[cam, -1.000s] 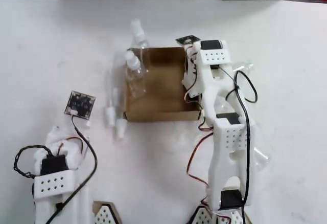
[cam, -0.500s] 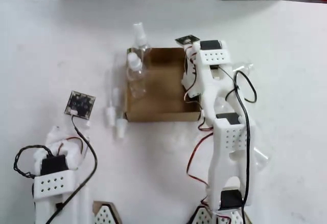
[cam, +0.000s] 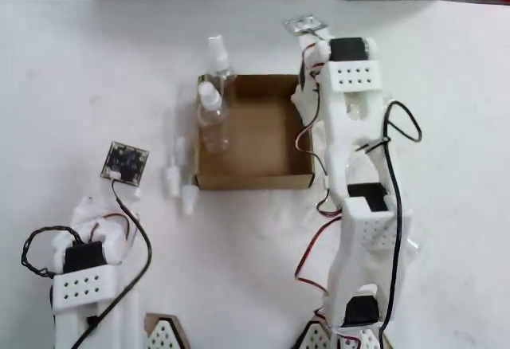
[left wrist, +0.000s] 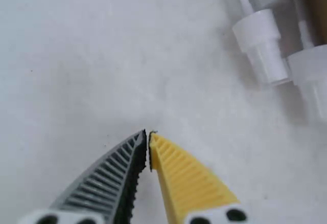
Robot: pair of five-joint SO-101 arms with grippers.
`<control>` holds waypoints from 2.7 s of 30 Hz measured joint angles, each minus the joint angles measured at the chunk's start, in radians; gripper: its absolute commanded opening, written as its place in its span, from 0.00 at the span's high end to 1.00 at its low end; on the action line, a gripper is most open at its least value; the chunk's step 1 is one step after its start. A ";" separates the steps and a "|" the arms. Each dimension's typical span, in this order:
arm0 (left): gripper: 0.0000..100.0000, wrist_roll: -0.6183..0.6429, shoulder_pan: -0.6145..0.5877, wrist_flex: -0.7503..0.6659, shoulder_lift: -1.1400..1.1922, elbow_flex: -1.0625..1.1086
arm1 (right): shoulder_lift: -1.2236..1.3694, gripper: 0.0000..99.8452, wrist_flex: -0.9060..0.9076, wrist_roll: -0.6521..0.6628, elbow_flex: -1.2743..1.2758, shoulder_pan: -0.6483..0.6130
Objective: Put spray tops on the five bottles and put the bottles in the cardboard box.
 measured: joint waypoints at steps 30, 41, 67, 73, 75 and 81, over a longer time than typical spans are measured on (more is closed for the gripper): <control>0.90 0.149 0.061 0.133 0.591 -0.591 | -0.735 0.96 -0.275 0.097 1.094 0.397; 0.77 0.238 0.245 0.120 0.841 -0.833 | -0.807 0.97 -0.644 0.097 1.478 0.454; 0.77 0.316 0.282 -0.044 1.432 -1.149 | -0.807 0.97 -0.713 0.097 1.519 0.474; 0.77 0.253 0.196 0.063 1.432 -1.151 | -0.807 0.97 -0.713 0.097 1.519 0.474; 0.77 0.218 0.143 0.092 1.432 -1.151 | -0.807 0.97 -0.713 0.097 1.519 0.474; 0.77 0.187 -0.063 0.150 1.433 -1.188 | -0.807 0.97 -0.713 0.097 1.519 0.474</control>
